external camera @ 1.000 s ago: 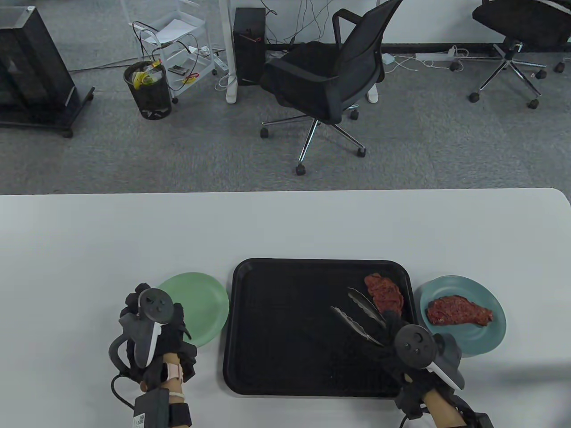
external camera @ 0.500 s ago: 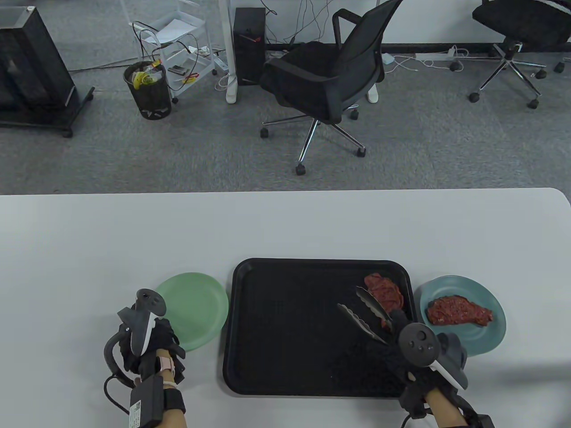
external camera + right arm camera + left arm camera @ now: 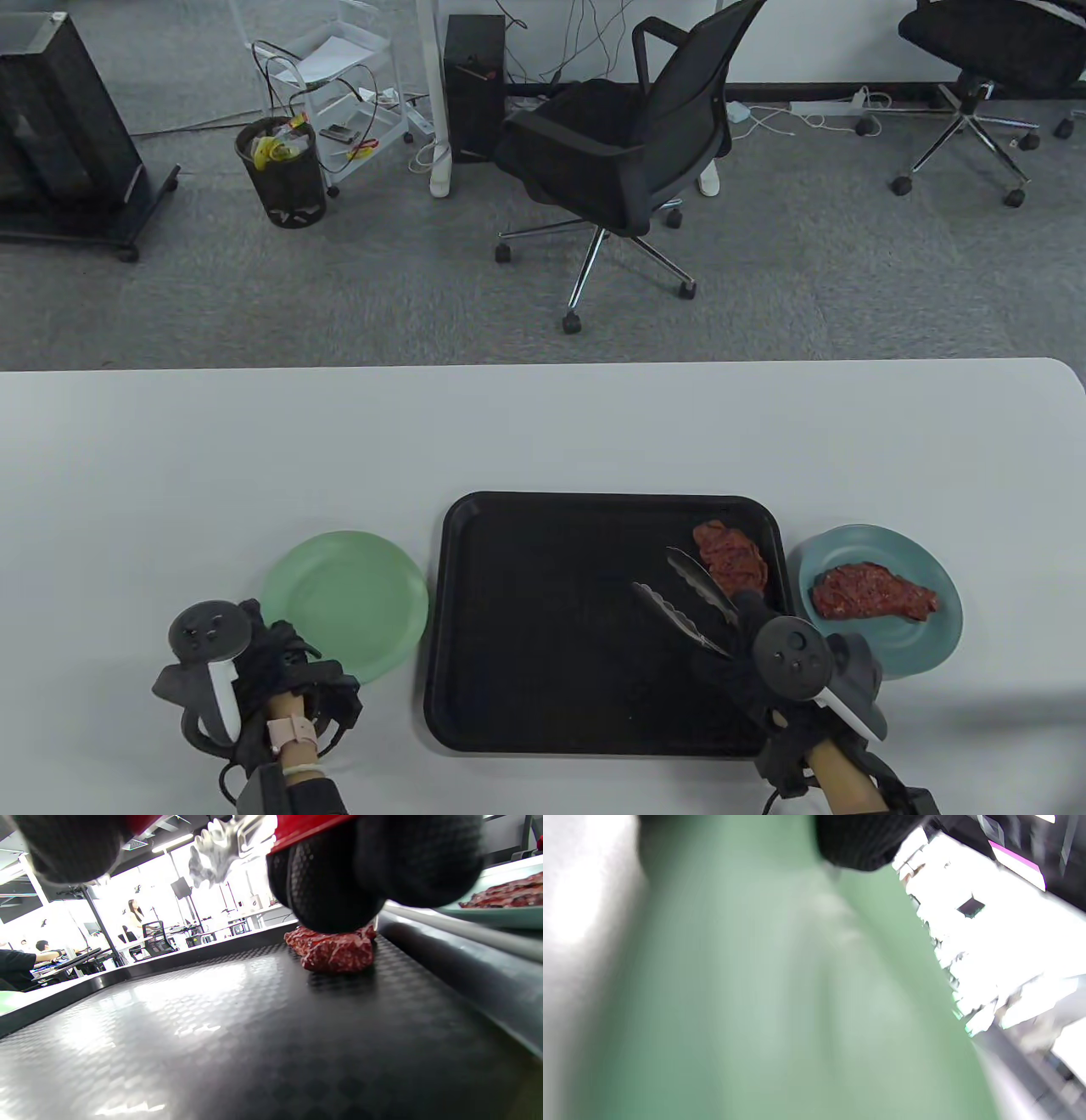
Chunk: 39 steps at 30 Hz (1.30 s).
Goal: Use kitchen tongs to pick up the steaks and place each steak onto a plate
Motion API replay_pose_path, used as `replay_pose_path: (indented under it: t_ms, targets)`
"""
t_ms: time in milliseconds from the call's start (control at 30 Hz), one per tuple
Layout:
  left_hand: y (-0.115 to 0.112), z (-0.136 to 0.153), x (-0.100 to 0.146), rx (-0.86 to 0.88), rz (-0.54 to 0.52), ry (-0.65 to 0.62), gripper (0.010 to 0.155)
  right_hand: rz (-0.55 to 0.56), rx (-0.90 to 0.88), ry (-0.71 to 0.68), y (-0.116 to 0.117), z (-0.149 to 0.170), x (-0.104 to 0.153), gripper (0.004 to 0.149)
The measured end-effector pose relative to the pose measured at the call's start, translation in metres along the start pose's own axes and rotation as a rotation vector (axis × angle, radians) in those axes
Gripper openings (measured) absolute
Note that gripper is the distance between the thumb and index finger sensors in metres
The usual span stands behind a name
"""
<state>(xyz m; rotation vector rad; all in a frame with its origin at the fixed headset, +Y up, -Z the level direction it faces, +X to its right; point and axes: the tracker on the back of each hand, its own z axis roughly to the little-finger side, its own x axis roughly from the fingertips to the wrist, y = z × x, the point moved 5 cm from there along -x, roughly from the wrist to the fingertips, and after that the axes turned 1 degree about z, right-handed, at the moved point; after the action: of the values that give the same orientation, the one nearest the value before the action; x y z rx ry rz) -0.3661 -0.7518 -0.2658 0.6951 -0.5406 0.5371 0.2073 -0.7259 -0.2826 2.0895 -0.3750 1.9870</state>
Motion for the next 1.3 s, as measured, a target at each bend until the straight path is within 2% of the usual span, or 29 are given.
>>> replay_pose_path:
  t_ms: [67,167,300,500,600,700,900,1100,1300]
  targets:
    - [0.002,0.005,0.004,0.135,0.049,0.018,0.056,0.002,-0.005,-0.003,-0.002,-0.001,0.0,0.092]
    - [0.003,0.006,0.011,0.219,0.06,0.008,0.06,0.001,-0.007,-0.005,-0.002,-0.002,0.0,0.092]
    - [-0.02,-0.002,0.03,0.445,0.236,-0.009,0.063,0.001,0.001,-0.006,-0.003,-0.002,-0.001,0.092]
    - [-0.072,-0.031,0.081,0.447,0.496,-0.135,0.063,0.005,-0.009,0.015,-0.005,0.004,-0.002,0.092]
    - [-0.093,-0.035,0.099,0.421,0.584,-0.161,0.063,-0.003,-0.011,0.034,-0.004,0.009,-0.003,0.093]
    - [-0.102,-0.034,0.108,0.386,0.595,-0.165,0.063,-0.008,0.0,0.045,-0.003,0.013,-0.005,0.093]
    - [-0.101,-0.028,0.105,0.37,0.592,-0.149,0.063,0.001,0.023,0.092,-0.005,0.022,-0.004,0.093]
    - [-0.102,-0.027,0.103,0.376,0.598,-0.14,0.063,0.039,0.227,0.226,-0.008,0.041,-0.006,0.095]
    - [-0.105,-0.03,0.105,0.348,0.621,-0.161,0.063,-0.044,0.269,0.328,0.003,0.058,-0.012,0.097]
